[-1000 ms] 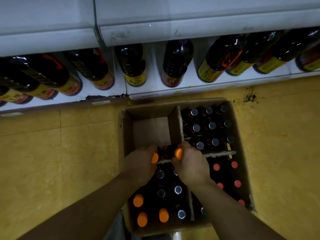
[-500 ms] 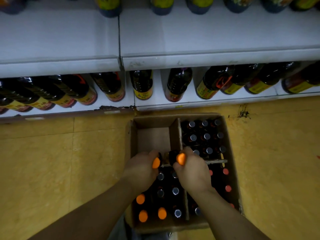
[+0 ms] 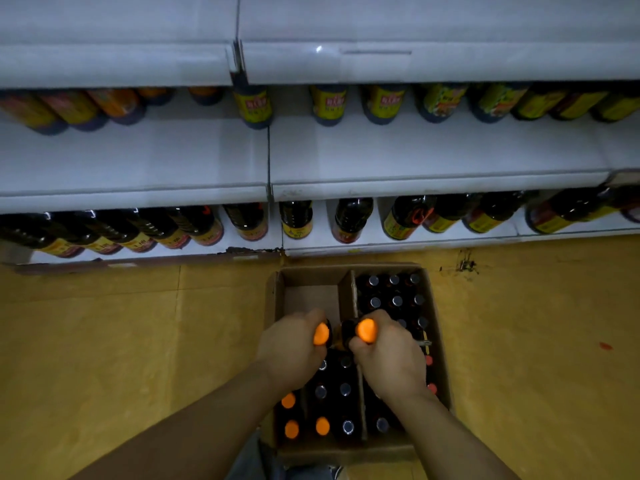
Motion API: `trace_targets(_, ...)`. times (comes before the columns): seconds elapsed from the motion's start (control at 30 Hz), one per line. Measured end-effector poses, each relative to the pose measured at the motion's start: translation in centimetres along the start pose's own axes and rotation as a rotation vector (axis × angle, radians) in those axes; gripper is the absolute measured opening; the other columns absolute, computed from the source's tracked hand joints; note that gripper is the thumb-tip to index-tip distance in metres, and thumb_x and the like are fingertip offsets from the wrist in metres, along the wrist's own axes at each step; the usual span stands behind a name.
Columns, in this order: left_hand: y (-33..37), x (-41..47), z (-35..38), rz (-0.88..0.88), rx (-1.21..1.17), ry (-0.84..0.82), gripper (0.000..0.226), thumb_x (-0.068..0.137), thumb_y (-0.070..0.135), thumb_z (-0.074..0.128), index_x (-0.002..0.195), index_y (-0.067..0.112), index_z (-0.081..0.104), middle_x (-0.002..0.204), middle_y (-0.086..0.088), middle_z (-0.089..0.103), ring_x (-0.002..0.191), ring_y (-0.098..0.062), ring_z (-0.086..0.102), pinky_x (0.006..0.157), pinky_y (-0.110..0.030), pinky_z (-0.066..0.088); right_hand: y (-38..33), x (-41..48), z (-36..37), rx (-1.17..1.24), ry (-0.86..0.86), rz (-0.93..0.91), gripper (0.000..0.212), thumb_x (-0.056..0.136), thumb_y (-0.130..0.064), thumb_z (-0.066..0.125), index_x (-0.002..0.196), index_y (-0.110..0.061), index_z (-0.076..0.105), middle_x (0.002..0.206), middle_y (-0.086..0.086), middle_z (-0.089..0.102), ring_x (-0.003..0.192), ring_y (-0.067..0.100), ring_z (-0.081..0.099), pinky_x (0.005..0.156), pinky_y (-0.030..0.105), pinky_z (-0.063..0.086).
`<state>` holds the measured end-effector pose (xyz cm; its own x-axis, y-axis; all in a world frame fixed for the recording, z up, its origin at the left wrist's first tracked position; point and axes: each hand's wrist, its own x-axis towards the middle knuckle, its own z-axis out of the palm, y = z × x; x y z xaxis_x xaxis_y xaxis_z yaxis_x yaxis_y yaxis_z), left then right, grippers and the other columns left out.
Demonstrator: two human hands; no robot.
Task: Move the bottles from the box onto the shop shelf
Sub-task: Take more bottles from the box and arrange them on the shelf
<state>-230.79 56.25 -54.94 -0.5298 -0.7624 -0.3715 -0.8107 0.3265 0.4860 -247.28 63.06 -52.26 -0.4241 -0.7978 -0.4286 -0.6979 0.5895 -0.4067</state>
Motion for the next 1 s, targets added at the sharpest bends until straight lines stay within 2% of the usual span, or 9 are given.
trace_targets(0.2,3.4,-3.2,-5.2,-0.002,-0.041,0.011,0.020,0.086,0.032,0.062,0.091,0.032,0.042,0.087,0.008,0.054,0.077,-0.016,0.056,0.059,-0.036,0.050,-2.8,-3.9,-5.6,-0.014,0.019,-0.012,0.023,0.090,-0.040,0.067,0.108,-0.030,0.057,0.101,-0.006,0.067,0.089,0.021,0.067,0.068,0.033,0.048)
trace_targets(0.33,5.8,-5.8,-9.1,-0.018,-0.070,0.048,0.018,0.084,0.033,0.063,0.094,0.030,0.048,0.089,0.010,0.057,0.080,-0.016,0.058,0.057,-0.033,0.045,-4.3,-6.7,-9.0,0.025,0.035,-0.032,0.019,0.090,-0.041,0.066,0.100,-0.032,0.053,0.090,-0.010,0.062,0.074,0.014,0.064,0.065,0.036,0.056)
trace_targets(0.5,8.9,-9.2,-13.9,-0.035,-0.153,0.096,0.021,0.082,0.030,0.068,0.091,0.031,0.049,0.087,0.012,0.056,0.078,-0.012,0.057,0.055,-0.031,0.040,-6.1,-10.1,-13.5,0.072,0.071,-0.068,0.018,0.088,-0.039,0.069,0.097,-0.035,0.054,0.085,-0.011,0.061,0.072,0.009,0.064,0.067,0.037,0.056)
trace_targets(0.6,10.3,-11.1,-16.6,-0.052,-0.178,0.113,0.022,0.080,0.031,0.070,0.091,0.032,0.051,0.086,0.011,0.057,0.075,-0.009,0.056,0.056,-0.032,0.045,-7.3,-12.1,-16.2,0.086,0.068,-0.086,0.018,0.088,-0.040,0.069,0.095,-0.034,0.053,0.082,-0.010,0.060,0.074,0.009,0.060,0.066,0.037,0.054)
trace_targets(0.73,11.5,-13.7,-20.4,-0.055,-0.229,0.132,0.024,0.076,0.033,0.073,0.092,0.035,0.055,0.085,0.012,0.061,0.078,-0.008,0.059,0.066,-0.038,0.056,-8.9,-14.5,-20.3,0.102,0.072,-0.116,0.021,0.087,-0.042,0.069,0.090,-0.030,0.052,0.081,-0.007,0.059,0.074,0.018,0.059,0.060,0.036,0.044)
trace_targets(0.9,12.8,-16.8,-24.5,-0.048,-0.288,0.192,0.023,0.071,0.032,0.073,0.087,0.032,0.057,0.082,0.008,0.063,0.077,-0.012,0.061,0.067,-0.044,0.056,-10.7,-17.2,-24.4,0.177,0.137,-0.197,0.022,0.084,-0.039,0.072,0.082,-0.028,0.053,0.073,-0.003,0.059,0.068,0.022,0.057,0.061,0.046,0.048)
trace_targets(1.0,13.3,-18.5,-26.6,-0.044,-0.296,0.229,0.023,0.070,0.036,0.073,0.087,0.032,0.058,0.082,0.007,0.063,0.077,-0.013,0.062,0.068,-0.047,0.058,-11.7,-18.5,-26.2,0.210,0.168,-0.259,0.022,0.085,-0.040,0.072,0.079,-0.032,0.052,0.070,-0.004,0.058,0.063,0.019,0.054,0.056,0.039,0.042)
